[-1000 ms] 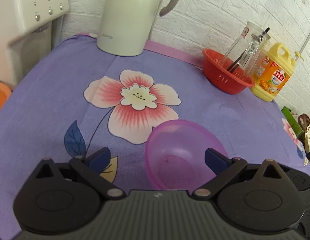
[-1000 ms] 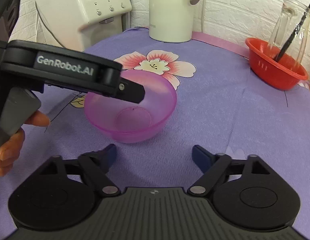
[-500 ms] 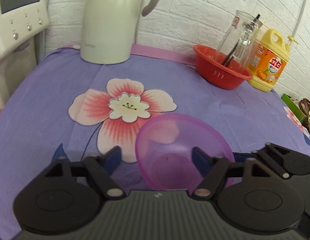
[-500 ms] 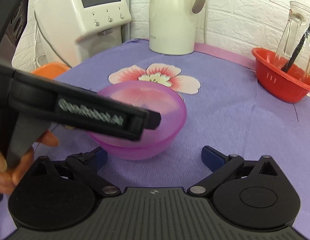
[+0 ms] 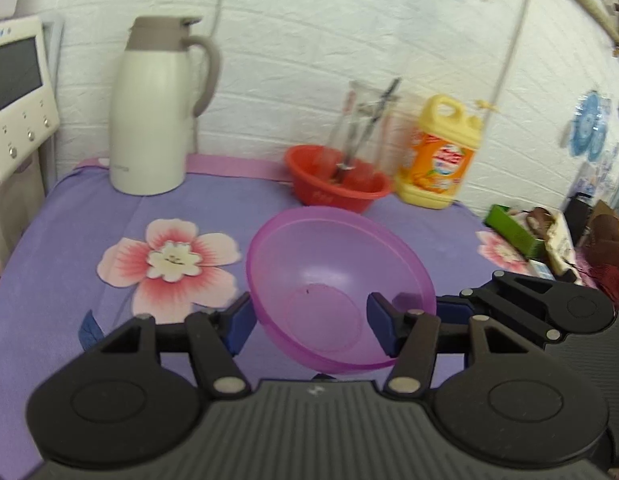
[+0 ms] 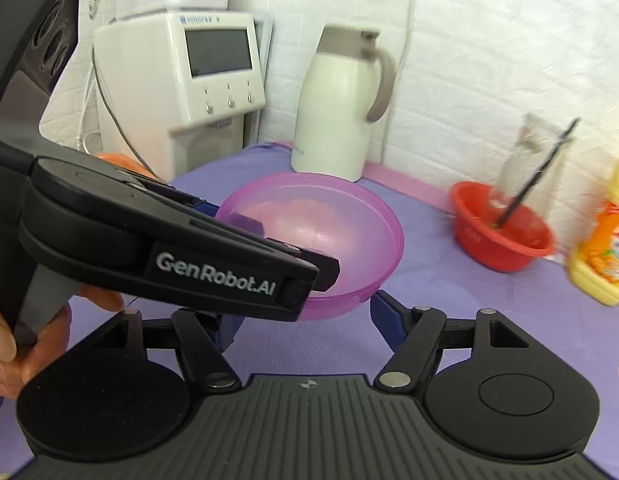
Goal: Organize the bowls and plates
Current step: 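Lift the pink bowl and lower it into the white bowl, open left gripper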
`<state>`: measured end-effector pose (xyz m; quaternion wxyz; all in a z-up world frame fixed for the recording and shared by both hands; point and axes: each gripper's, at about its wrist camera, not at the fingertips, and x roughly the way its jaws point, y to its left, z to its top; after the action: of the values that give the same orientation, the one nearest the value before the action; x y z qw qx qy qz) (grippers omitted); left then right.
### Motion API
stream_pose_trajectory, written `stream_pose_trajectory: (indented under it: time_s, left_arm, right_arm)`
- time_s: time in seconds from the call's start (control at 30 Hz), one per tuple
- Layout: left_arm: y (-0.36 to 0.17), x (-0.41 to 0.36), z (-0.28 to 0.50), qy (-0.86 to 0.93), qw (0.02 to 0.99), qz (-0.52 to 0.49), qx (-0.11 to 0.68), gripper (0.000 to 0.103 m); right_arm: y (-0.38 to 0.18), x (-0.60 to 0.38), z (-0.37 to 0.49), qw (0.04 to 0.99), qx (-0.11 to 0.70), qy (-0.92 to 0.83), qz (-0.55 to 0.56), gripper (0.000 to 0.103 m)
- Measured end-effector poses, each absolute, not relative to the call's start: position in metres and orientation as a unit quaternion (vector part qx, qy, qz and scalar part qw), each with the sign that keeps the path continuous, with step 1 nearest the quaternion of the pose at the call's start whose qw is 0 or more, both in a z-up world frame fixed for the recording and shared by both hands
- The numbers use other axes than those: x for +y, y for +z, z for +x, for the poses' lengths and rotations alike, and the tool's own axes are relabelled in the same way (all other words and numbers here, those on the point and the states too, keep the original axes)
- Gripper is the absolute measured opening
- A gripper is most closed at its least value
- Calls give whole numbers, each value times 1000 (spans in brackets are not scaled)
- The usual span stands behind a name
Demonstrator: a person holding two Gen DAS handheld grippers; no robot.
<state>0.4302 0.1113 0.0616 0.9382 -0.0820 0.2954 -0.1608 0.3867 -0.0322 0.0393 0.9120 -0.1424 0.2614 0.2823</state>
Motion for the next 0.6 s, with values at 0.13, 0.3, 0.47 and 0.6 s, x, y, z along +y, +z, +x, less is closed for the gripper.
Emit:
stream_pose_trajectory:
  time_s: [0.13,0.3,0.47,0.6]
  left_arm:
    - [71,71,378,-193,929,-87,302,60]
    - [61,10,315,-248,912,-88,314,60]
    - [43,-46,260,-282,898,-68,331,60]
    - [34,-78,228,-295,894,-46,335,60]
  right_arm:
    - [60,-76,331,917,261,271,-135,103]
    - [58,-136,261,925,276,236,-112,103]
    - [41,-188,200,930,297,201,-79,103]
    - [28,-212,165,932,304,185,-72,103]
